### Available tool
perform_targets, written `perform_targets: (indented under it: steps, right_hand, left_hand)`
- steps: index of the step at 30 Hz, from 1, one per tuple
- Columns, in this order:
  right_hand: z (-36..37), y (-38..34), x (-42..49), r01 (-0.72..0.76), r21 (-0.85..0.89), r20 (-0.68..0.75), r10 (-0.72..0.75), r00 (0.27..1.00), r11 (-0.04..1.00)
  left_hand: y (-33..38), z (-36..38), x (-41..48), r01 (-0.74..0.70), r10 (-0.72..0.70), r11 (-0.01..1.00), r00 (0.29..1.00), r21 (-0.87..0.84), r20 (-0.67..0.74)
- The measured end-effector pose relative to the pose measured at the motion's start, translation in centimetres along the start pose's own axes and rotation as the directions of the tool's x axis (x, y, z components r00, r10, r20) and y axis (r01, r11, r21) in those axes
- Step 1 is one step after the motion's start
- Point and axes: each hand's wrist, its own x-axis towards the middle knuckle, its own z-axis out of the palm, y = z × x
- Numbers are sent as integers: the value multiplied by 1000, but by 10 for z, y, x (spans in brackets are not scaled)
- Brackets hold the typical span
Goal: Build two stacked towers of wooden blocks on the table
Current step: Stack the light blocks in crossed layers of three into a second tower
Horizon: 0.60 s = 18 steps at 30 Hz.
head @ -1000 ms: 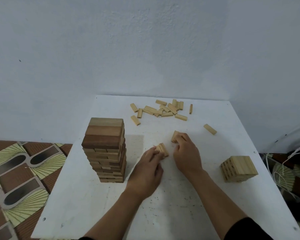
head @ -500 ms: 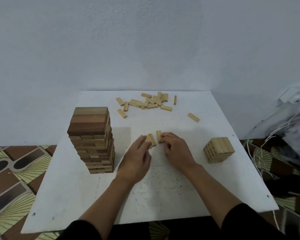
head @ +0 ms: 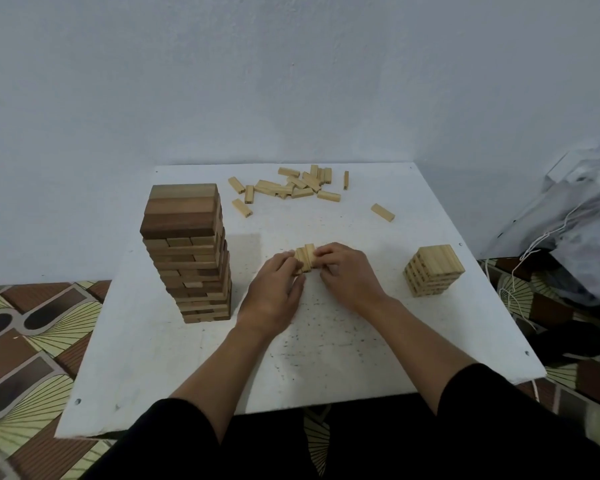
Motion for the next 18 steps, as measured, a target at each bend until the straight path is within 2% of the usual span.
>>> perform_targets:
  steps: [7, 12, 18]
  right_hand:
    - [9, 3, -10, 18, 84, -26, -16, 1000, 996]
    - [9, 7, -16, 97, 93, -45, -93, 995, 991]
    - [3, 12, -23, 96, 102, 14, -98, 995, 990]
  left_hand:
    - [2, -2, -2, 28, -29, 999, 999, -32, -17]
    - [7, -7, -8, -10, 6, 996, 999, -92, -36]
    - [13, -12, -17, -43, 44, 999, 999, -21, 6]
